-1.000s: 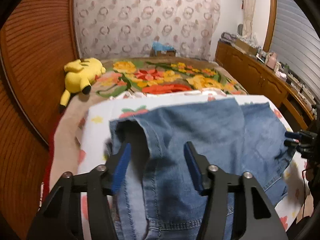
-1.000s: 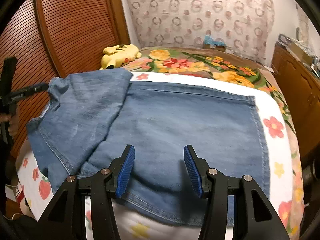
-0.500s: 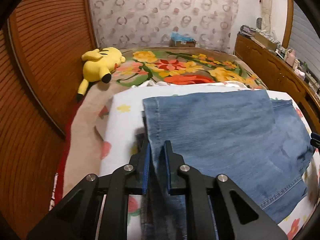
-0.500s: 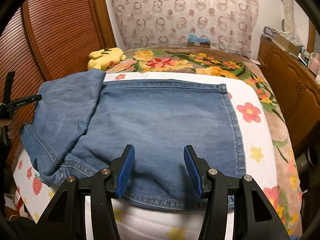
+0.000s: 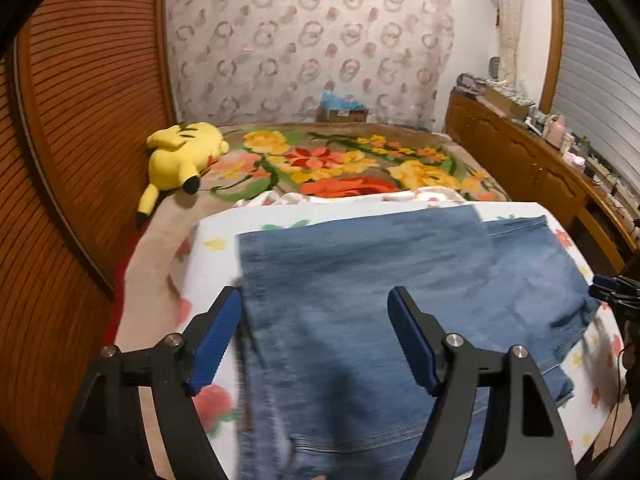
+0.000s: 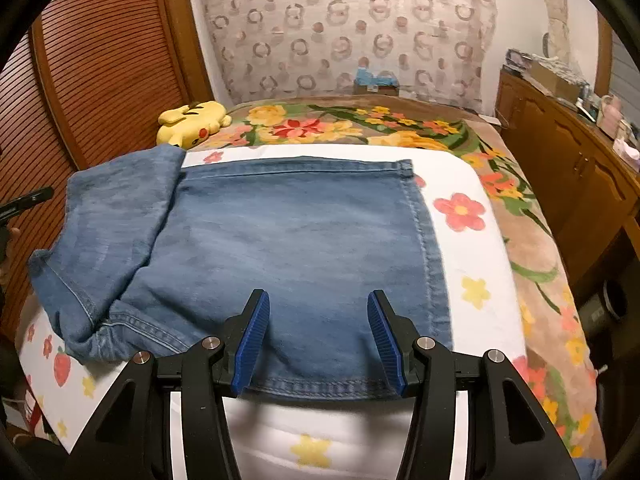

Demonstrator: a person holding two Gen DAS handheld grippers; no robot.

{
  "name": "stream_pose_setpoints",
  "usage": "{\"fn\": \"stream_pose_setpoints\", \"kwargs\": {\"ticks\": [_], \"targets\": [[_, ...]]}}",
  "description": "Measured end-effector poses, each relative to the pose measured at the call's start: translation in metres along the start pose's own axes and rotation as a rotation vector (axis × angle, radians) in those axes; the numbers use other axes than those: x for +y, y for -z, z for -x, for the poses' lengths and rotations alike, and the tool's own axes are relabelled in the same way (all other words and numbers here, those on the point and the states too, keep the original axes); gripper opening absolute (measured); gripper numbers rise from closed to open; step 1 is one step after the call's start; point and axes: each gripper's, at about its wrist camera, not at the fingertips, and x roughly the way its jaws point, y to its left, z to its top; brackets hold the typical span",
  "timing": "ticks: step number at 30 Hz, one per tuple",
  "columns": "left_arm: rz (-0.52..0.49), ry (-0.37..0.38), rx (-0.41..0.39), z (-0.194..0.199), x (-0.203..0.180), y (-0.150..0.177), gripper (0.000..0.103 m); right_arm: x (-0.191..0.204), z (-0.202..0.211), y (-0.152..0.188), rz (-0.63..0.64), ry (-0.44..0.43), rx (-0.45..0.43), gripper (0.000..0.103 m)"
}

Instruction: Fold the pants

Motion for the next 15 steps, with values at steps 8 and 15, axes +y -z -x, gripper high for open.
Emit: {"fn": "stream_pose_setpoints", "kwargs": {"ticks": [8,15], "targets": [[-0.04,0.091,-0.014,0.001,-0.047,0.006,0.076,-0.023,0.008,0.012,-0.029,0.053,0.005,0.053],[-0.093,0.146,0.01,-0.004,-0.086,0.013,0.076,-0.044,0.014,0.024,-0.064,0.096,0.018,0.053]]}}
